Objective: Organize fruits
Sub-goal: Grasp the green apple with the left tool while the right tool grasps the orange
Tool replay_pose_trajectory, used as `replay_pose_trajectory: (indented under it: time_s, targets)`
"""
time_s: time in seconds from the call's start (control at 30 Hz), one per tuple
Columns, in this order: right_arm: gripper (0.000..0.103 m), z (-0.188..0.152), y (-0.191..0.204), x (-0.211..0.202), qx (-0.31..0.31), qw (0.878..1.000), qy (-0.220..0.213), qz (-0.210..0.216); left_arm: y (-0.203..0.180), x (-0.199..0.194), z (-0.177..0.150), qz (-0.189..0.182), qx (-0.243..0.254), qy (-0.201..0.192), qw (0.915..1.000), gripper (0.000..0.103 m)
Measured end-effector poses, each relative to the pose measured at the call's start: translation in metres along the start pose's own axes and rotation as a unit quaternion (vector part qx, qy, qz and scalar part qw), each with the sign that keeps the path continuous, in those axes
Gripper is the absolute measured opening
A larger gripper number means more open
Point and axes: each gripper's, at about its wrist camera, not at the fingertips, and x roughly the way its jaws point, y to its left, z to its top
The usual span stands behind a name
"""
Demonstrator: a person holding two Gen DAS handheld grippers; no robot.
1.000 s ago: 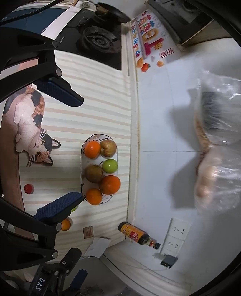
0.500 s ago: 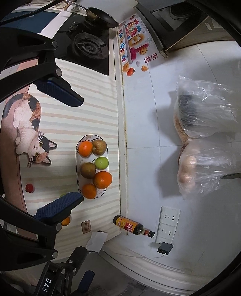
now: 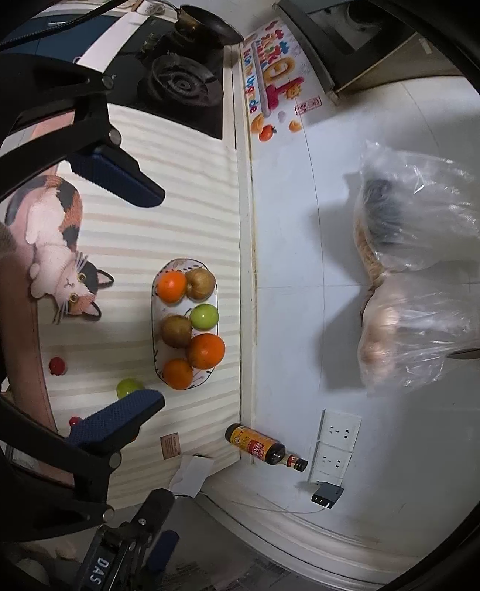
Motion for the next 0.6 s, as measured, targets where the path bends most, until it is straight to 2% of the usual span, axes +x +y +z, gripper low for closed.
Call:
replay_pose_trajectory:
  time_s: [0.2, 0.33, 0.43, 0.53, 0.6]
  targets:
    - [0.098, -0.010, -0.043, 0.053, 0.040, 0.998, 0.044, -0.016, -0.017, 0.055, 0.001, 0.010, 0.014, 0.047, 0.9987, 0.102]
    - [0.095, -0.027, -0.079, 0.106, 0.069, 0.993, 0.091, -0.029, -0.036, 0.106, -0.006, 0.004, 0.023, 0.100, 0.9947, 0.102]
    - [0.093, -0.043, -0.105, 0.151, 0.094, 0.986, 0.133, -0.031, -0.049, 0.151, -0.011, -0.020, 0.014, 0.166, 0.9858, 0.102]
    - [0.092, -0.059, -0.126, 0.191, 0.111, 0.979, 0.166, -0.033, -0.061, 0.189, -0.017, -0.031, 0.009, 0.216, 0.9759, 0.102]
    - [0.081, -0.068, -0.135, 0.210, 0.123, 0.975, 0.183, -0.026, -0.070, 0.212, -0.022, -0.056, 0.002, 0.251, 0.9663, 0.102]
